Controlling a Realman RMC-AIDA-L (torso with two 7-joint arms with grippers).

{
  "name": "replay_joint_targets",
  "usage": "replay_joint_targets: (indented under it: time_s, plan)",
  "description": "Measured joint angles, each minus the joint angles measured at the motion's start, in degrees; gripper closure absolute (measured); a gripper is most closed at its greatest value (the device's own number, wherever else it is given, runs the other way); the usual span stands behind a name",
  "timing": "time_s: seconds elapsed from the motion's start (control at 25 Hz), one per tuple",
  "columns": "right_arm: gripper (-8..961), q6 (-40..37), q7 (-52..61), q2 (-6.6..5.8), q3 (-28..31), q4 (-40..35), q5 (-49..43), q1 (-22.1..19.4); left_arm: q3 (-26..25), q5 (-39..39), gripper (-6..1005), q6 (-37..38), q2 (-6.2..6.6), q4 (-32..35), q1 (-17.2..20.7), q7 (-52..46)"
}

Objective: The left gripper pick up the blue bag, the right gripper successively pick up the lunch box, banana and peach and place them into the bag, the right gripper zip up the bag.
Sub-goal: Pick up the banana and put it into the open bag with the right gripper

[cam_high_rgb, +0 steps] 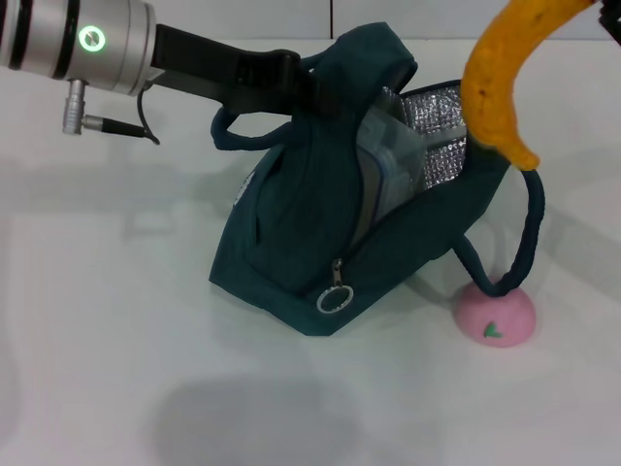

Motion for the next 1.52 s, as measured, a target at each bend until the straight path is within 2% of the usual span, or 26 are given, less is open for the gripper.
replay_joint_targets:
  time_s: [0.16, 0.32, 0.64, 0.92, 1.08, 1.28, 1.52]
  plan:
    - [506, -2.89, 0.99, 0.48, -0.52, 7.49, 4.03, 1.09, 0.00, 0.00, 952, -0.20, -0.20, -0.27, -0.31, 0.17]
    - [506, -7.29, 3.42, 0.52, -0.16, 12.66, 4.32, 3.53, 0.00, 0.00, 952, -0.24, -0.26, -0.77, -0.44, 0.27]
    - [506, -9.02, 5.18, 0.51, -0.80, 15.15, 3.83, 7.19, 0.32, 0.00, 952, -0.21, -0.29, -0.79, -1.03, 0.24]
    - [506, -6.39, -0.31, 0.51, -6.30, 14.44, 3.54, 10.29, 0.28, -0.68, 952, -0.08, -0.43, -1.25, -0.94, 0.27]
    - [506, -5.44, -3.94, 0.52, -9.95, 14.17, 3.28, 11.46, 0.33, -1.82, 952, -0.02, -0.06, -2.72, -1.19, 0.34]
    - [507, -5.08, -9.76, 0.52, -14.01, 13.04, 3.18, 11.25, 0.11, -1.98, 952, 0.02, 0.17, -2.90, -0.97, 0.34]
    - [507, -3.46, -15.79, 0.52, -22.60, 6.40, 3.15, 8.12, 0.00, -2.09, 952, 0.13, 0.36, -2.90, -0.76, -0.14]
